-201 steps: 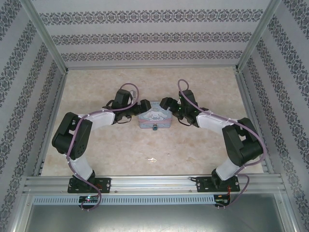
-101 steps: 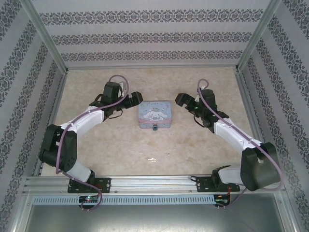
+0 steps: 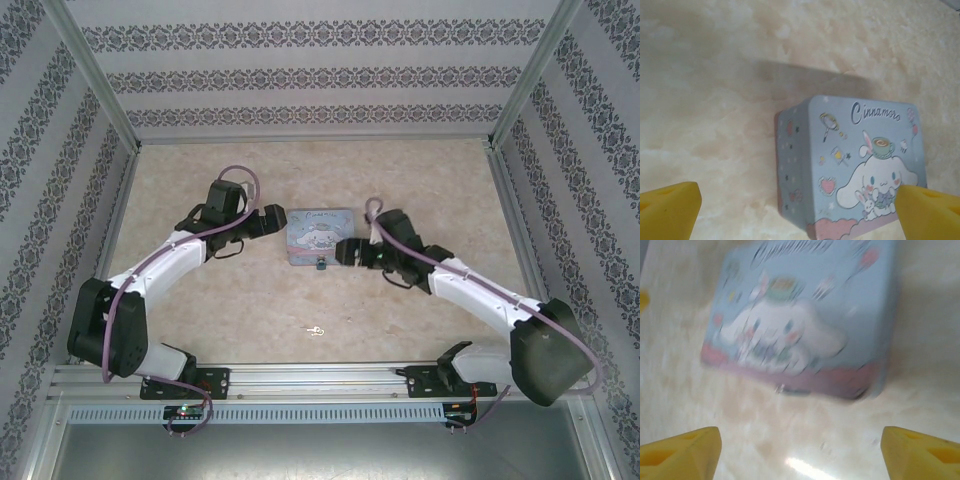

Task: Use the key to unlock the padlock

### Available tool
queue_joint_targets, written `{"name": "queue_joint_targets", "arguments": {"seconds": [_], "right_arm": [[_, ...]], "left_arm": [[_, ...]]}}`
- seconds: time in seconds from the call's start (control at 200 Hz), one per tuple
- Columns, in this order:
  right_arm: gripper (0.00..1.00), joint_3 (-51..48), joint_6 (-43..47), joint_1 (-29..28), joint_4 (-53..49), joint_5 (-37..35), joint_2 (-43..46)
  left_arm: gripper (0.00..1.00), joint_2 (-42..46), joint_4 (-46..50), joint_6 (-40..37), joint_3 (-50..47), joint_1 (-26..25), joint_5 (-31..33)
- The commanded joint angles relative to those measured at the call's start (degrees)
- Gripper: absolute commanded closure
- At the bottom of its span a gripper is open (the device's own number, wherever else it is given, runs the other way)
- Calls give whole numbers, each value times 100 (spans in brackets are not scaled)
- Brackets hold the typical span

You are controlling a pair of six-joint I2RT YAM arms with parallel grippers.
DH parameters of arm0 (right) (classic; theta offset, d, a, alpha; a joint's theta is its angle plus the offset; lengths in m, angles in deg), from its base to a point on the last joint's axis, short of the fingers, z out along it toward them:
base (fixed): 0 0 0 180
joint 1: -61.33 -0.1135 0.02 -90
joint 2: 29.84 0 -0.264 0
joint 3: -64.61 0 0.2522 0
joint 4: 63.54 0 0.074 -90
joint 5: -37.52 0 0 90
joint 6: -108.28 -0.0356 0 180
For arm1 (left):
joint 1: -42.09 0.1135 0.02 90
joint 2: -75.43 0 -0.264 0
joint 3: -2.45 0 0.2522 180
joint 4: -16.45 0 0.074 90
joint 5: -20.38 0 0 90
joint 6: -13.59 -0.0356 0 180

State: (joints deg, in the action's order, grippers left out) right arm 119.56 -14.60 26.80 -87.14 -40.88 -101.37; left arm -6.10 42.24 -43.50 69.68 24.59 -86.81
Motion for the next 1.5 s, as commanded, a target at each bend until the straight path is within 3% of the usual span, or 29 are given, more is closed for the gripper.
{"name": "queue_joint_targets", "arguments": {"seconds": [0.0, 0.16, 0.515, 0.834, 1.494], "right_arm": [[21, -262, 244, -671, -632, -596, 150], [32, -332, -167, -1655, -951, -1048, -113], [35, 663, -1351, -2908, -1685, -1738, -1438], [37, 1323, -1640, -3329, -1980, -1822, -2348], [45, 1673, -1726, -3668, -2272, -1948, -2944]], "left_arm": [[1, 232, 241, -131, -155, 54, 214], [1, 314, 126, 88, -386, 79, 67], [1, 851, -628, 923, -1116, 84, -182], [1, 1184, -487, 849, -1222, 83, -39], [1, 1158, -659, 848, -1338, 81, -40]]}}
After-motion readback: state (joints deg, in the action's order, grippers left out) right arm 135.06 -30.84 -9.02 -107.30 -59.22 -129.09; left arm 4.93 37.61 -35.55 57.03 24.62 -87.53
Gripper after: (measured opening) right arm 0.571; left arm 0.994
